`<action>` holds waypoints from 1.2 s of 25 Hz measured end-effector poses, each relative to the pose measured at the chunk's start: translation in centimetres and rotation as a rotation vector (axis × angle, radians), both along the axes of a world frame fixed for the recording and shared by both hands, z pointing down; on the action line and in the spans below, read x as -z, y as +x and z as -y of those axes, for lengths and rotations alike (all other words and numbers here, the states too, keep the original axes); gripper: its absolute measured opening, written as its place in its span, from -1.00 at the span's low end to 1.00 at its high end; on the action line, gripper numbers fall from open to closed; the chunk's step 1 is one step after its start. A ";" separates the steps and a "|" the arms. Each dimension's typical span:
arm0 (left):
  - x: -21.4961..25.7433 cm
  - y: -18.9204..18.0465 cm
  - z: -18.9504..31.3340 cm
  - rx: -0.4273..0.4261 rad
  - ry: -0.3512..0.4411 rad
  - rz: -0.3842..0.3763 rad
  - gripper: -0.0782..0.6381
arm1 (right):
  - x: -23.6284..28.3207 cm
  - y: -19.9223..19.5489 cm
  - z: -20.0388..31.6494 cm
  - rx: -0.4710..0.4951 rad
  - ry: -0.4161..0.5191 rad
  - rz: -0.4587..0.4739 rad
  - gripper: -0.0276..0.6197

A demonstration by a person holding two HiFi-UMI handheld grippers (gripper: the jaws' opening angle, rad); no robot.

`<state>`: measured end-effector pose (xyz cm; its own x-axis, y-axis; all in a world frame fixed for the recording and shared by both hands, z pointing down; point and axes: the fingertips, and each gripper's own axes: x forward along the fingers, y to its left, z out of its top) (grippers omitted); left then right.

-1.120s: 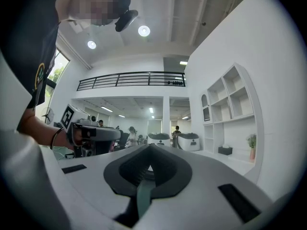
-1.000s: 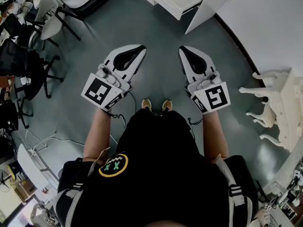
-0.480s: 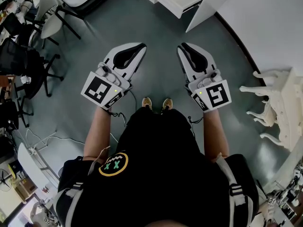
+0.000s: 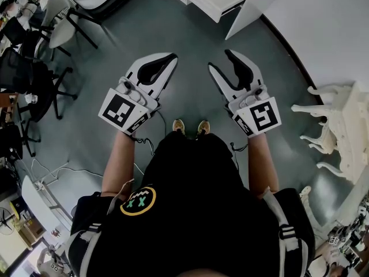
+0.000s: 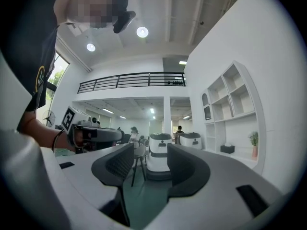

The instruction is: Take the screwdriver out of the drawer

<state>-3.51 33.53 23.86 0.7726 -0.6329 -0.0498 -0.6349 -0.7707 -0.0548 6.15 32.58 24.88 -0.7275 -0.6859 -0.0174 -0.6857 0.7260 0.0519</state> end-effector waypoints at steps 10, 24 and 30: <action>0.0 -0.3 0.0 0.002 0.001 0.002 -0.73 | -0.4 -0.4 0.2 0.017 -0.021 0.000 0.51; -0.2 -0.7 0.2 0.009 -0.010 0.001 -0.73 | -0.9 0.0 0.7 -0.007 -0.036 0.005 0.88; 0.1 -0.1 0.4 0.012 -0.003 0.003 -0.73 | -0.9 0.4 0.9 0.005 -0.034 -0.007 0.88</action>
